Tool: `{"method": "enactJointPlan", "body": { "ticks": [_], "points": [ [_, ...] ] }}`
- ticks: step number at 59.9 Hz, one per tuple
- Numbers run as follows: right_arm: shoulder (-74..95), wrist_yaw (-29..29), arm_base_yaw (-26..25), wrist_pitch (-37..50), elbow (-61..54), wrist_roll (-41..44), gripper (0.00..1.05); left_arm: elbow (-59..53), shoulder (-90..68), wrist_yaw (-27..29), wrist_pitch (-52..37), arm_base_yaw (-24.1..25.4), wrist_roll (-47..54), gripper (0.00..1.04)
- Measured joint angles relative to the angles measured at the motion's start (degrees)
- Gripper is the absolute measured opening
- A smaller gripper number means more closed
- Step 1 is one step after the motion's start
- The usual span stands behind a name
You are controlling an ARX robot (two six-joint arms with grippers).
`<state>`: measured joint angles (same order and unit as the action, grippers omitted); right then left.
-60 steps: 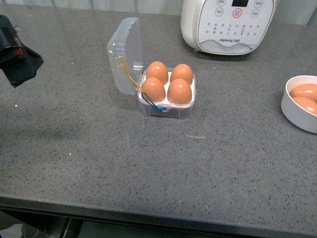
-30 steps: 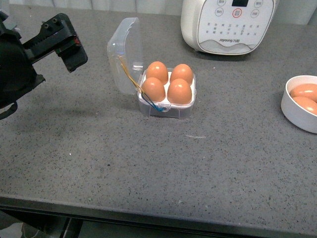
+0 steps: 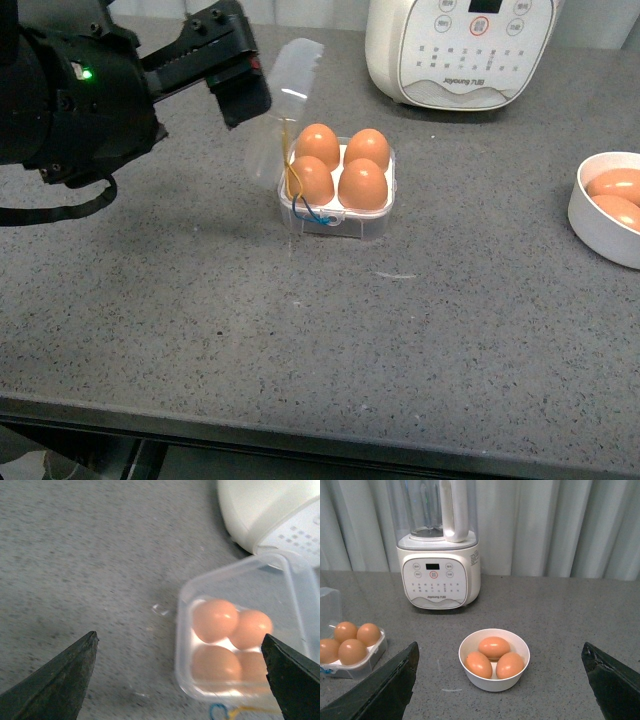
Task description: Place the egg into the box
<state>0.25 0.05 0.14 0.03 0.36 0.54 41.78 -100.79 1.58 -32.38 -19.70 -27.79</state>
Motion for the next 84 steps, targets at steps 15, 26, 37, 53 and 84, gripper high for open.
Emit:
{"method": "enactJointPlan", "body": {
  "ticks": [15, 26, 37, 53, 84],
  "points": [
    [0.0, 0.0, 0.0, 0.0, 0.0, 0.0, 0.95, -1.2, 3.9, -0.6, 2.1, -9.4, 0.3, 0.98],
    [0.0, 0.0, 0.0, 0.0, 0.0, 0.0, 0.95, -2.1, 7.6, 0.8, 2.9, -3.9, -0.4, 0.98],
    [0.0, 0.0, 0.0, 0.0, 0.0, 0.0, 0.95, -7.9, 18.4, -3.2, 6.3, 7.1, -0.3, 0.98],
    [0.0, 0.0, 0.0, 0.0, 0.0, 0.0, 0.95, -18.8, 40.7, -6.4, 16.5, 20.5, 1.9, 0.95],
    [0.0, 0.0, 0.0, 0.0, 0.0, 0.0, 0.95, -36.5, 57.9, -1.6, -4.7, 19.7, 26.6, 0.04]
  ]
}}
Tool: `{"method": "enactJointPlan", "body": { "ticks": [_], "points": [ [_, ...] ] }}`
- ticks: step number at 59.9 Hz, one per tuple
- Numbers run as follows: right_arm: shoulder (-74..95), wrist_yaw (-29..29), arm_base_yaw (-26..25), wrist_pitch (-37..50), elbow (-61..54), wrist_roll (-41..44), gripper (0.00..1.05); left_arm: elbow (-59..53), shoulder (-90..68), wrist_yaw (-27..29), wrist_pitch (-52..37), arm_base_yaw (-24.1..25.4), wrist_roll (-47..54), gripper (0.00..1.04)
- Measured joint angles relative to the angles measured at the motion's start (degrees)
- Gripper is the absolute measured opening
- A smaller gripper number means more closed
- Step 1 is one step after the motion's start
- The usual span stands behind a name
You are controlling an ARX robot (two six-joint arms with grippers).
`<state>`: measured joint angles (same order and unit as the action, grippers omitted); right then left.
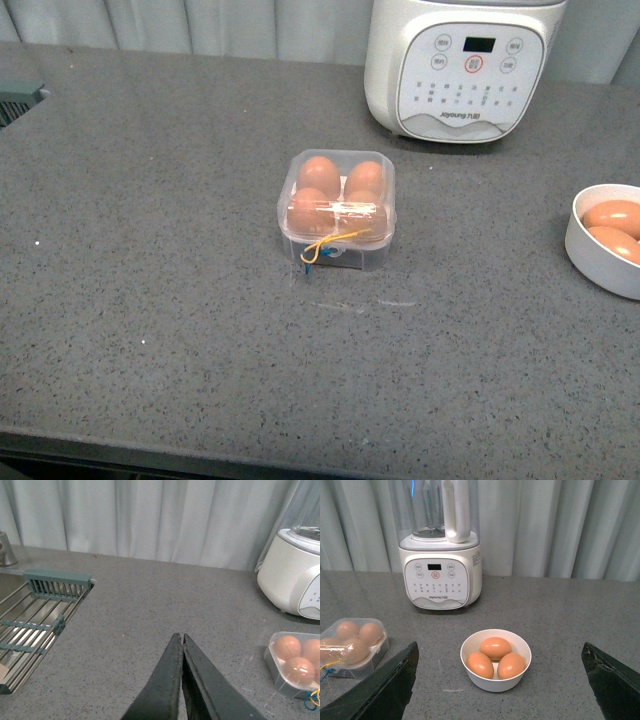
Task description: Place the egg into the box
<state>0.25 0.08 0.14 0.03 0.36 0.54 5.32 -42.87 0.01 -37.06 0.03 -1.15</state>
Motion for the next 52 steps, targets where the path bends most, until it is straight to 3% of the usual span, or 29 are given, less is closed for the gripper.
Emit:
{"method": "enactJointPlan", "body": {
  "ticks": [17, 23, 52],
  "points": [
    [0.0, 0.0, 0.0, 0.0, 0.0, 0.0, 0.95, -2.7, 8.9, 0.0, 6.1, 0.0, 0.6, 0.04],
    [0.0, 0.0, 0.0, 0.0, 0.0, 0.0, 0.95, -4.7, 10.0, 0.0, 4.6, 0.0, 0.7, 0.04],
    [0.0, 0.0, 0.0, 0.0, 0.0, 0.0, 0.95, -4.8, 24.1, 0.0, 18.0, 0.0, 0.7, 0.04]
  ]
}}
